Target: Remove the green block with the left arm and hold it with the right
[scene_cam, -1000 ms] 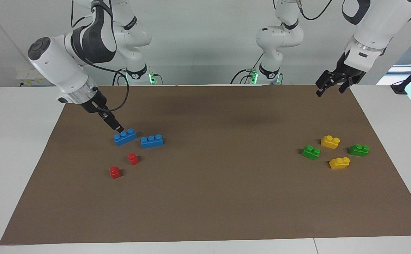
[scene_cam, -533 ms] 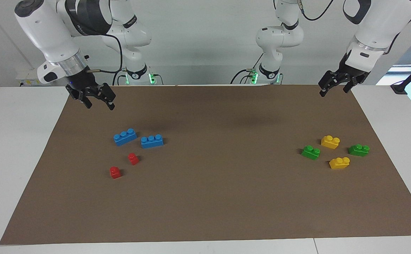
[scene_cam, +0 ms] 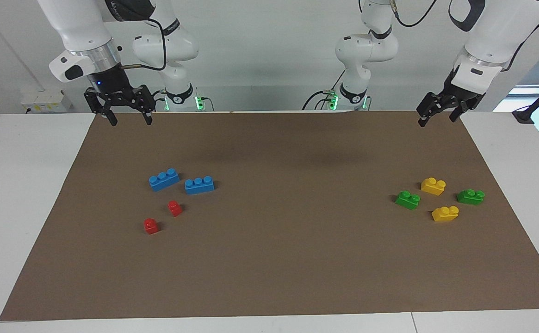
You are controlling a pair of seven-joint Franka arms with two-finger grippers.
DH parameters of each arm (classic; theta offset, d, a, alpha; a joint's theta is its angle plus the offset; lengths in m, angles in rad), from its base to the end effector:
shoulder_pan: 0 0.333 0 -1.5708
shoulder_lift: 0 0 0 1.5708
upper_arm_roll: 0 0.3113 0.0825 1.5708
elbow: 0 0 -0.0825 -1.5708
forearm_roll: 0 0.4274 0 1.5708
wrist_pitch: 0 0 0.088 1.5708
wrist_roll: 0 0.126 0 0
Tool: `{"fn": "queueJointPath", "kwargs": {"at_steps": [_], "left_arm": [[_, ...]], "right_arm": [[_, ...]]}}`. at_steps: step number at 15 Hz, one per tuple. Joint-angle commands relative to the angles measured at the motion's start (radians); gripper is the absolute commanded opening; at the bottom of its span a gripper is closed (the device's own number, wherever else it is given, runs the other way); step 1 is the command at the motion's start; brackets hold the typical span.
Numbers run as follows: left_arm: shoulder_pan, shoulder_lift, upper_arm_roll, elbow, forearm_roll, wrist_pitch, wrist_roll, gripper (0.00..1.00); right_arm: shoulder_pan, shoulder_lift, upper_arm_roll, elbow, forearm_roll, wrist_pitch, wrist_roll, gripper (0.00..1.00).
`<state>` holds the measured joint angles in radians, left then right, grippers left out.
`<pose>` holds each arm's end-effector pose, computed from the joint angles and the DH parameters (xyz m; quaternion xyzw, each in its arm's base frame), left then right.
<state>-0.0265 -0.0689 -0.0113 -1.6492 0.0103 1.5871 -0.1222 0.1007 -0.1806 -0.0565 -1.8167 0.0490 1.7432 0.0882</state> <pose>0.5775 -0.0207 0.6023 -0.9991 -0.0421 -0.0038 0.0053 0.5575 0.0279 0.5926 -0.9978 0.0247 -0.0513 0.0329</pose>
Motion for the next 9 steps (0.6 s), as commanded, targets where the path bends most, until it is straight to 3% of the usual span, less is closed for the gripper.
{"fn": "queueJointPath", "kwargs": {"at_steps": [1, 9], "left_arm": [[-0.009, 0.001, 0.010, 0.006, 0.010, 0.020, 0.013, 1.00], [-0.003, -0.002, 0.013, 0.005, 0.010, 0.022, 0.092, 1.00]], "right_arm": [[-0.010, -0.014, -0.006, 0.011, -0.021, -0.063, -0.024, 1.00], [-0.050, -0.002, -0.009, 0.017, -0.089, -0.129, -0.025, 1.00]]}}
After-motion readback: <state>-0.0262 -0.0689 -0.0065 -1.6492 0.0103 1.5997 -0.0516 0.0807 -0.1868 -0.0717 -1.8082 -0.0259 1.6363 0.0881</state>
